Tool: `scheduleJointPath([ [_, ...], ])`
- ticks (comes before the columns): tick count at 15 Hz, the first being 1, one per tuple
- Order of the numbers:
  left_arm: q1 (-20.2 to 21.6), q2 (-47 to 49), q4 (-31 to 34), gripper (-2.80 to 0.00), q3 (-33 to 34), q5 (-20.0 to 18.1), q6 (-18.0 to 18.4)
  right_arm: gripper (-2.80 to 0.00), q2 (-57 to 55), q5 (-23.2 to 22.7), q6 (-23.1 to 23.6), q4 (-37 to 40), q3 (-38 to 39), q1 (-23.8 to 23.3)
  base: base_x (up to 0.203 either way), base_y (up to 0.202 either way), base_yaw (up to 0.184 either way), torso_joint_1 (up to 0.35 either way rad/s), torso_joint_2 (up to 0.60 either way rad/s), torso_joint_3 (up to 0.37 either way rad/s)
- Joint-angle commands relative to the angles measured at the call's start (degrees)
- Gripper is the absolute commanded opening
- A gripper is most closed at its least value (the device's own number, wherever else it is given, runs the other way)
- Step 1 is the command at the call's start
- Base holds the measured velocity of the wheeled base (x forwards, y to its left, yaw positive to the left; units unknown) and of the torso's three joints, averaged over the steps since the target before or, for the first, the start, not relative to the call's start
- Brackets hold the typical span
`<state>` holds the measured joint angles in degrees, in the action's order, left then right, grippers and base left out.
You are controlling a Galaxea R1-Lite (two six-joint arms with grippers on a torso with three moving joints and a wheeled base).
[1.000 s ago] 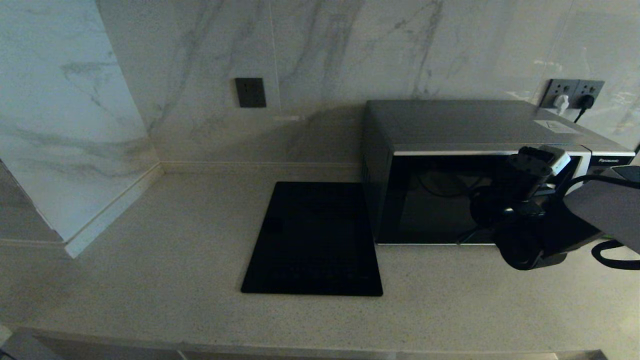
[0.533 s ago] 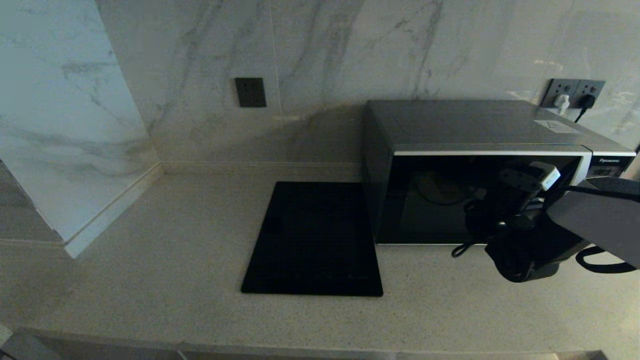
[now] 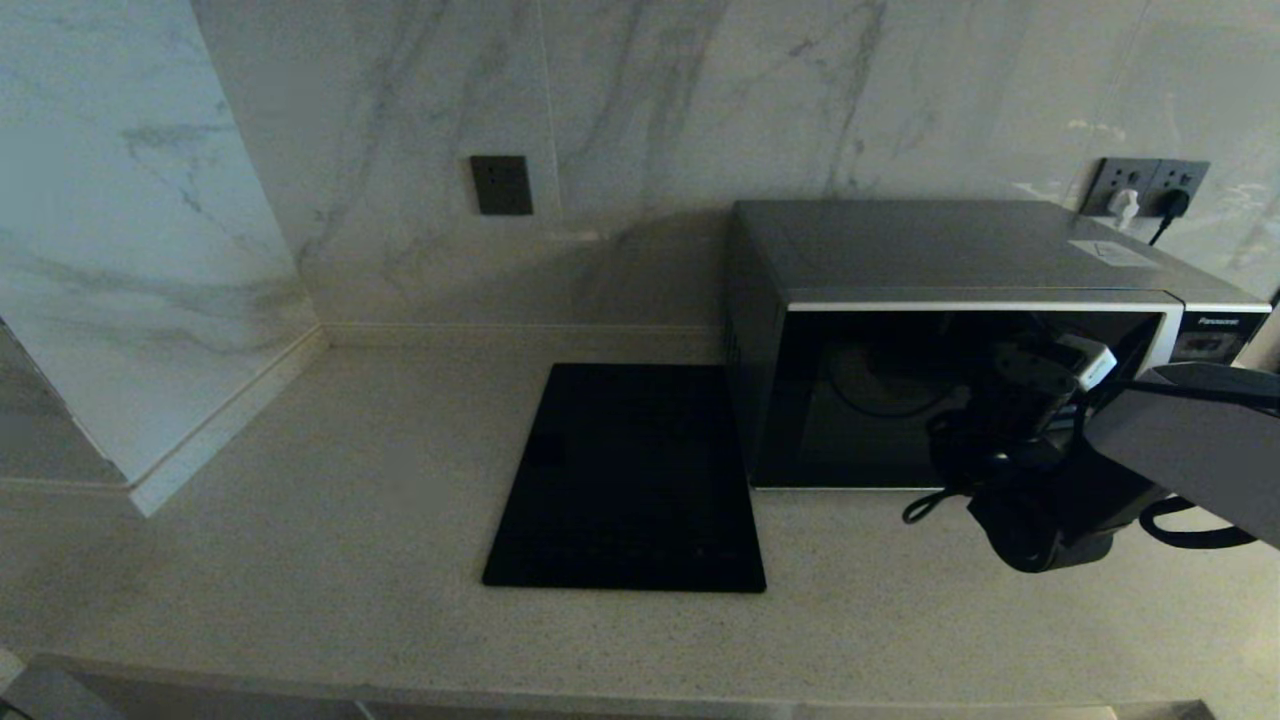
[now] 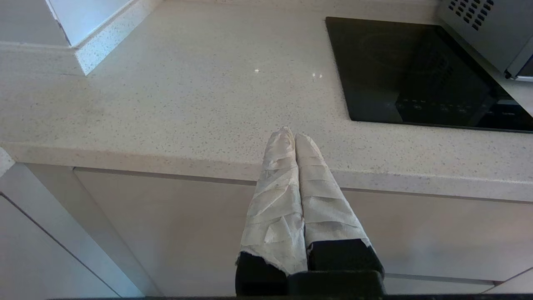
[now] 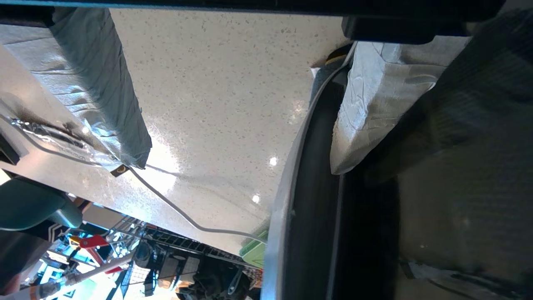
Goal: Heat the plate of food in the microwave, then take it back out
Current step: Open the microwave oven
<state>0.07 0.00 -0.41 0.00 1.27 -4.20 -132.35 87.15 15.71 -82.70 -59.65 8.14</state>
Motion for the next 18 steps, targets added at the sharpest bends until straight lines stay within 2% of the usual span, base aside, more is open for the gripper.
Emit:
scheduleJointPath([
  [1, 0.01, 0.09, -0.02, -2.80, 0.00, 0.05, -0.02, 0.00, -0.19, 0.51, 0.11, -0.54, 0.05, -0.85, 0.000, 0.000, 0.000, 0.000, 0.00, 0.000],
  [7, 0.01, 0.09, -0.02, -2.80, 0.00, 0.05, -0.02, 0.00, -1.15, 0.51, -0.07, -0.62, -0.39, -2.61, 0.000, 0.000, 0.000, 0.000, 0.00, 0.000],
  [18, 0.02, 0.09, -0.02, -2.80, 0.00, 0.05, -0.02, 0.00, -2.12, 0.51, -0.07, -0.89, -0.91, -3.05, 0.000, 0.000, 0.000, 0.000, 0.00, 0.000],
])
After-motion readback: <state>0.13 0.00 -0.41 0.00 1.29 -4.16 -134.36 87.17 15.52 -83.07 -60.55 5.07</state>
